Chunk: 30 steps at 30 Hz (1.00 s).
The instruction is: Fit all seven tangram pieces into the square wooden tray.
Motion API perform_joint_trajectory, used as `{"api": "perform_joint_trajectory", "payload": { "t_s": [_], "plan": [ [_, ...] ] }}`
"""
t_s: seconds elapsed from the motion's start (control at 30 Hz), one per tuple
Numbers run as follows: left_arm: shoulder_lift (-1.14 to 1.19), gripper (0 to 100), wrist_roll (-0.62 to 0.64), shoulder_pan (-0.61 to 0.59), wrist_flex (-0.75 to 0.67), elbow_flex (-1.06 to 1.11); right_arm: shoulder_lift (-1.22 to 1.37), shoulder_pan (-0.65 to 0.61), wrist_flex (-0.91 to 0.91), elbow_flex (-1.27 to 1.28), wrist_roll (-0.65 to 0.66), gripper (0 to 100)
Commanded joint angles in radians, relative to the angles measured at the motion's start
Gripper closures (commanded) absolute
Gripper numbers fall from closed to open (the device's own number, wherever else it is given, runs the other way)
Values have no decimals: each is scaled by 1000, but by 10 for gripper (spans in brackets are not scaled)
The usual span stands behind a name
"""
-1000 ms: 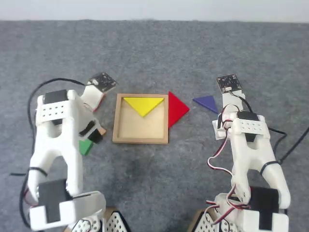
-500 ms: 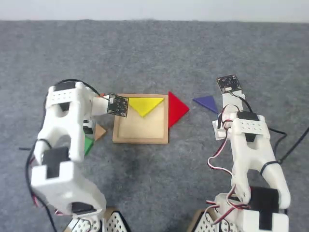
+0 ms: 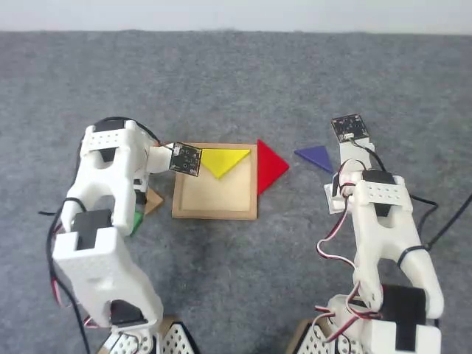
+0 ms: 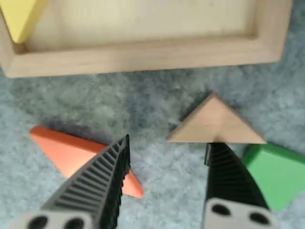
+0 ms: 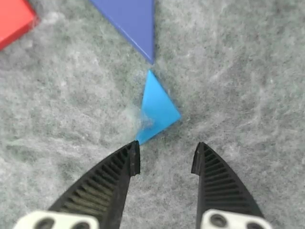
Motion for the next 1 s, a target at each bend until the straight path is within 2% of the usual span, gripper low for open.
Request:
{"api": "perform_joint_trajectory", "payload": {
  "t_s": [0.0, 0.3, 0.53, 0.77, 0.97],
  "plan": [
    [-15, 761, 77, 5, 60, -38, -21, 15, 13, -9, -2, 808],
    [-15, 761, 293, 11, 190, -38, -21, 16, 13, -11, -2, 808],
    [-15, 761, 499, 5, 198, -31, -21, 30, 13, -12, -2, 808],
    [-15, 772, 502, 9, 296, -30, -21, 42, 13, -12, -2, 808],
    [-14, 799, 425, -9, 391, -28, -21, 42, 13, -12, -2, 808]
  ]
}}
